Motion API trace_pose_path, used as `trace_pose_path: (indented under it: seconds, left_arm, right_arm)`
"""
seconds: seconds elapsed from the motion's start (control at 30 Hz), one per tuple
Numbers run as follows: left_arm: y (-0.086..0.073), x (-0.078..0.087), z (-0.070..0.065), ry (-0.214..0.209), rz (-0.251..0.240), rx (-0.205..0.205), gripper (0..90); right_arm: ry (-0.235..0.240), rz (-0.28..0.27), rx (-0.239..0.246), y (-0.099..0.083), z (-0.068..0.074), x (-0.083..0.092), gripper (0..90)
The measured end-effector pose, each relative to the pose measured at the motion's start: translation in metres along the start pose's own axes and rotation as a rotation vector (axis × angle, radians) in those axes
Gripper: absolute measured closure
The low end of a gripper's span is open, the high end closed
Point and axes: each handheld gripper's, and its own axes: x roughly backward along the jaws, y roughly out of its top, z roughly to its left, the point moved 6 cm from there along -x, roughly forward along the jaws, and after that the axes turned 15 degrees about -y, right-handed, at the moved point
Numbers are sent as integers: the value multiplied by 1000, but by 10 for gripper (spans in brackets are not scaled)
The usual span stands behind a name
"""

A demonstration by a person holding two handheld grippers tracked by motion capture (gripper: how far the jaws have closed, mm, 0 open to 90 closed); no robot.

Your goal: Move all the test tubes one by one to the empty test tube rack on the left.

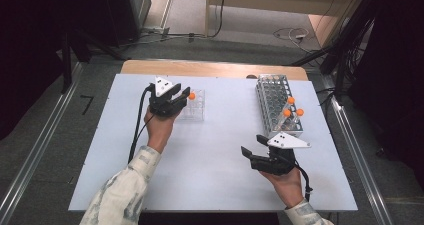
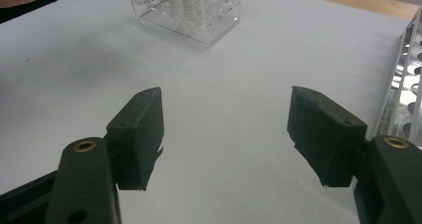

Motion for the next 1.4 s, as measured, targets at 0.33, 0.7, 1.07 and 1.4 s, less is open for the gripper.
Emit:
trace_pose_path:
  seconds: [0.33,0.7,1.07,1.4]
  left_arm:
    - [0,9,-7,-4,-15,22,376]
    - [-10,33,-17,-41,-37,55,271]
    - [-32,60,-33,-92,-18,56,235]
    - [-46,68,-42,-119,4,52,236]
  right_arm:
    - [-42,-8,-37,0,-15,2,298]
    - [-151,-27,-104,-2,-52,11,305]
    - [-270,-19,-150,-5,-83,1,330]
    - [-350,-3,-169,-2,-106,-24,419]
